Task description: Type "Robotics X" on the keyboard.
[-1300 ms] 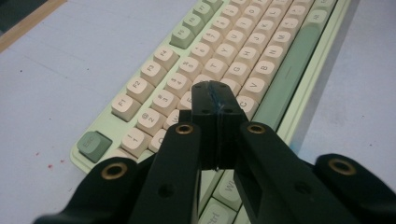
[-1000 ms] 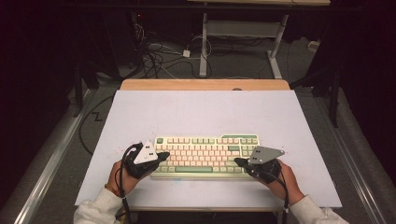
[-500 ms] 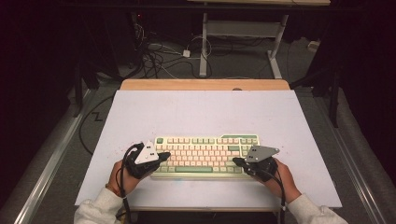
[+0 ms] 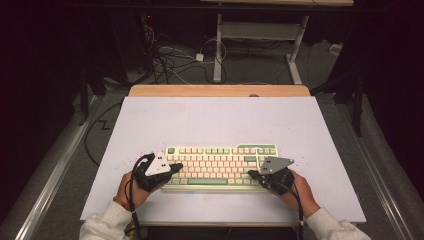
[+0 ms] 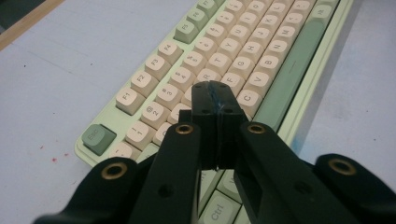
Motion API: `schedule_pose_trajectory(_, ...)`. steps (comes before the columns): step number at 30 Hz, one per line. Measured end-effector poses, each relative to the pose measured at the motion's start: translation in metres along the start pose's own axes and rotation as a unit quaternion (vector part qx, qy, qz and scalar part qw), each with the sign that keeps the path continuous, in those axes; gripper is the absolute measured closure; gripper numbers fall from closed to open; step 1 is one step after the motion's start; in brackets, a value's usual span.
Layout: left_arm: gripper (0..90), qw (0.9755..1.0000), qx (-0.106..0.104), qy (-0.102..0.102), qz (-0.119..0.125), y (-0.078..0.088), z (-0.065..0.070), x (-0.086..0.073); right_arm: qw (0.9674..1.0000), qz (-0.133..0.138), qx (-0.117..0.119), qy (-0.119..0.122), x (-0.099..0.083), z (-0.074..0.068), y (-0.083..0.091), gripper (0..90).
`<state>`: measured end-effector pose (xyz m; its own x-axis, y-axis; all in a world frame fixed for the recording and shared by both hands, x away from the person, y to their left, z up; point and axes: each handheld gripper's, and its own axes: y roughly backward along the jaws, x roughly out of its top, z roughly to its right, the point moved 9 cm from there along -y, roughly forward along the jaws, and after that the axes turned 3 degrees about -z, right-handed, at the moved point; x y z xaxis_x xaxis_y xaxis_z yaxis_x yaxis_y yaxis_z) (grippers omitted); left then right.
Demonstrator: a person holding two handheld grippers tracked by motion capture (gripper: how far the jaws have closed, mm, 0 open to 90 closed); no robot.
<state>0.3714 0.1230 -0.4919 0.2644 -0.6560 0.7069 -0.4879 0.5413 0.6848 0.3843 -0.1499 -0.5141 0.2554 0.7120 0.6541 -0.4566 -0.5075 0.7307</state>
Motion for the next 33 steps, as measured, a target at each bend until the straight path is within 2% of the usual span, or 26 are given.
schedule_pose_trajectory(14, 87.4, 0.9998, -0.01, -0.005, -0.014, -0.016, 0.004, 0.002, 1.0, 0.0, 0.001, -0.003, 0.0, 0.0, 0.0, 90.0)
schedule_pose_trajectory(33, 87.4, 0.9995, -0.015, 0.0, -0.027, -0.031, 0.0, 0.003, 1.0, -0.001, -0.003, 0.0, 0.0, 0.0, 0.0, 90.0)
